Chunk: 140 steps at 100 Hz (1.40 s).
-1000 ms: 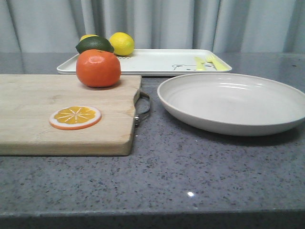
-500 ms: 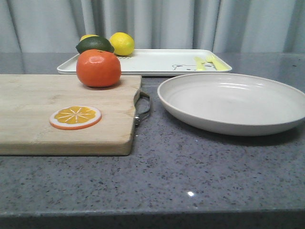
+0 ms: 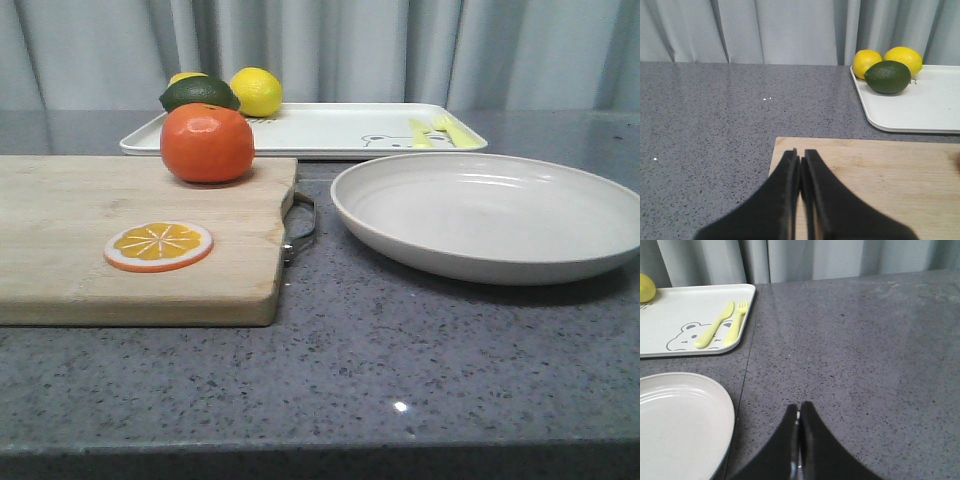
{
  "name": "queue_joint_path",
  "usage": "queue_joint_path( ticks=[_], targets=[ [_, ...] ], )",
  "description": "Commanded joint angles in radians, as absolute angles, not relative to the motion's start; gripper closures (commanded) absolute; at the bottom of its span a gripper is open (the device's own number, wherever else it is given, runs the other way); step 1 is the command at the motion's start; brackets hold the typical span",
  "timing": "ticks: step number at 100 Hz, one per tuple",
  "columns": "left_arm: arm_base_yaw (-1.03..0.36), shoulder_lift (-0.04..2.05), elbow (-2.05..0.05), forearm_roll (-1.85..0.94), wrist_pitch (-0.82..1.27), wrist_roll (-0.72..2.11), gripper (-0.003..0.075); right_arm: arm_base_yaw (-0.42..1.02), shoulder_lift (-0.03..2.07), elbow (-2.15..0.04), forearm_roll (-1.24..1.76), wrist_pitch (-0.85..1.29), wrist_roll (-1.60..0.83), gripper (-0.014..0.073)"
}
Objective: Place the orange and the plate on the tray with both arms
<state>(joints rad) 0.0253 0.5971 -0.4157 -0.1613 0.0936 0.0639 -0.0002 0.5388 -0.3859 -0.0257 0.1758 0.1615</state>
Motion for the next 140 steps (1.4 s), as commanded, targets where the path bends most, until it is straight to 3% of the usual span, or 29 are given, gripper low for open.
queue_joint_path(
  ticks=[1,20,27,34,53,67,107,140],
  targets=[
    [0.024,0.636,-0.488,-0.173,0.050,0.061,0.0739,0.001,0.572,-0.444,-0.026,0.146,0.159,0.0652],
    [0.024,0.732,-0.564,-0.173,0.070,0.061,0.0734,0.001,0.644,-0.453,-0.027,0.154,0.159,0.0652],
    [0.020,0.766,-0.594,-0.173,0.083,0.061,0.0699,0.001,0.658,-0.453,-0.027,0.153,0.159,0.0652],
    [-0.003,0.797,-0.621,-0.173,0.085,0.067,0.0612,0.001,0.663,-0.453,-0.027,0.149,0.159,0.0652],
    [-0.116,0.883,-0.698,-0.173,0.085,0.067,0.0246,0.001,0.663,-0.453,-0.027,0.146,0.159,0.0652],
    [-0.198,0.970,-0.758,-0.174,0.094,0.067,0.0097,0.001,0.663,-0.455,-0.027,0.147,0.159,0.0652],
    [-0.403,1.245,-1.013,-0.210,0.262,0.067,0.0076,0.001,0.663,-0.460,-0.027,0.154,0.159,0.0652],
    [-0.455,1.452,-1.267,-0.295,0.496,0.067,0.0076,0.001,0.663,-0.460,-0.027,0.154,0.159,0.0652]
  ],
)
